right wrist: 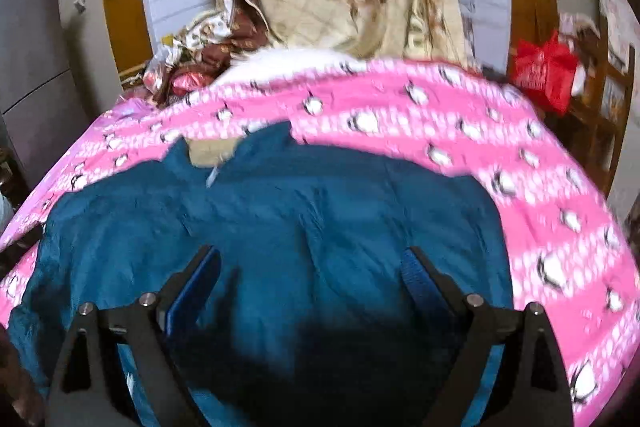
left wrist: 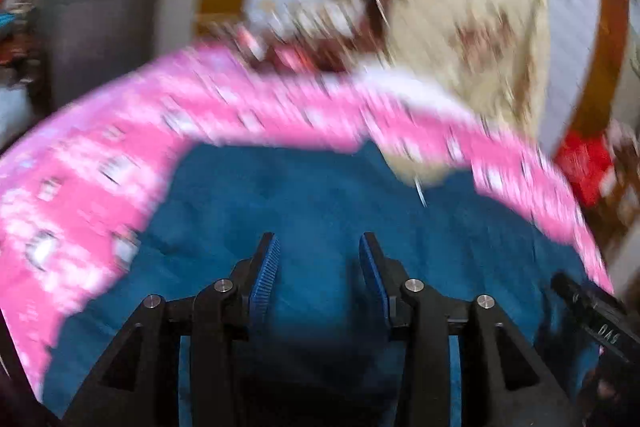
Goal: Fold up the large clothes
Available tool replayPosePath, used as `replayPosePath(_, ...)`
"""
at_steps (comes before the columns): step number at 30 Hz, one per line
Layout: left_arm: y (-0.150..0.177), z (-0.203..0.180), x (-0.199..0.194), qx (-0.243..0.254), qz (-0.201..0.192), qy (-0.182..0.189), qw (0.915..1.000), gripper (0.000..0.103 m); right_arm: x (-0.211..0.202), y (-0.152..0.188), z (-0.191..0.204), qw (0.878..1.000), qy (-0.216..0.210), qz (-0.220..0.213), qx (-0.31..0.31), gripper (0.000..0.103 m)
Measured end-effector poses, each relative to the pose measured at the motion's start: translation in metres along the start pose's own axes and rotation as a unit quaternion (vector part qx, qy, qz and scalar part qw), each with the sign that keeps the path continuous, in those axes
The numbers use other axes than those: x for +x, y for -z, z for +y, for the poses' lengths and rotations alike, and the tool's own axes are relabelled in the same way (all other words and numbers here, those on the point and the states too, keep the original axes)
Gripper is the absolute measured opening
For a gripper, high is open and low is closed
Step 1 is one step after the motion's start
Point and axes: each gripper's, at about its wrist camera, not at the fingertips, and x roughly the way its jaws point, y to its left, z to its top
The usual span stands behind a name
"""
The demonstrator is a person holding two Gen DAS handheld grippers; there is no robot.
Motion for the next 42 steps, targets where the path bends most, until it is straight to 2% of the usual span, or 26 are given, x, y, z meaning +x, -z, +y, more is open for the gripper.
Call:
replayPosePath(1,0.005,-0.004,0.014,0.014,0.03,-0.009,0.9994,0.023,0.006,0.008,-0.005,1.0,-0.01,0.018,0.007,0.094)
replayPosePath(2,0.011,-0.008,0.026,0.034,0.044,-0.024,0.9981,0.024,0.014,0.015,-0.007,0.999,-0.006,0.036,0.008,0.095)
replayPosePath(3,0.014,-0.012,0.028,0.05,0.038,-0.033,0.9975,0.025,0.025,0.023,-0.007,0.998,-0.005,0.056,0.004,0.1)
replayPosePath(4,0.013,-0.012,0.028,0.055,0.037,-0.037,0.9971,0.028,0.031,0.03,-0.007,0.998,-0.008,0.057,-0.001,0.102)
replayPosePath(13,0.019,-0.004,0.032,0.036,0.031,-0.033,0.9983,0.042,0.042,0.032,-0.013,0.997,-0.023,0.069,0.003,0.103)
replayPosePath(15,0.019,-0.003,0.032,0.031,0.031,-0.027,0.9987,0.043,0.028,0.028,-0.01,0.997,-0.012,0.078,-0.014,0.102)
replayPosePath(18,0.019,-0.001,0.031,0.027,0.029,-0.021,0.999,0.043,-0.015,0.03,-0.016,0.999,-0.003,0.049,-0.022,0.102)
replayPosePath(20,0.019,-0.001,0.03,0.027,0.027,-0.02,0.9991,0.043,-0.044,0.04,-0.026,0.999,-0.004,0.045,-0.015,0.102)
replayPosePath(24,0.02,-0.001,0.03,0.026,0.024,-0.018,0.9992,0.044,-0.091,0.079,-0.043,0.999,0.001,0.051,0.003,0.102)
replayPosePath(26,0.02,-0.002,0.03,0.029,0.024,-0.023,0.999,0.044,-0.111,0.107,-0.048,0.999,-0.011,0.039,0.007,0.102)
replayPosePath(28,0.021,-0.004,0.03,0.034,0.022,-0.033,0.9986,0.047,-0.116,0.126,-0.051,0.999,-0.022,0.03,0.013,0.102)
replayPosePath(31,0.022,-0.003,0.029,0.035,0.021,-0.039,0.9984,0.05,-0.099,0.151,-0.056,0.997,-0.017,0.074,0.026,0.102)
replayPosePath(34,0.019,0.001,0.026,0.029,0.029,-0.027,0.9988,0.05,-0.094,0.155,-0.05,0.997,-0.011,0.082,-0.004,0.103)
replayPosePath(36,0.015,0.006,0.021,0.029,0.048,-0.02,0.9983,0.05,-0.095,0.156,-0.049,0.996,-0.011,0.084,-0.006,0.103)
replayPosePath(39,0.014,0.014,-0.008,0.05,0.067,-0.028,0.9961,0.05,-0.094,0.155,-0.05,0.996,-0.008,0.089,-0.005,0.103)
replayPosePath(42,0.023,0.026,-0.046,0.074,0.063,-0.053,0.9938,0.05,-0.098,0.15,-0.048,0.997,-0.003,0.081,-0.004,0.102)
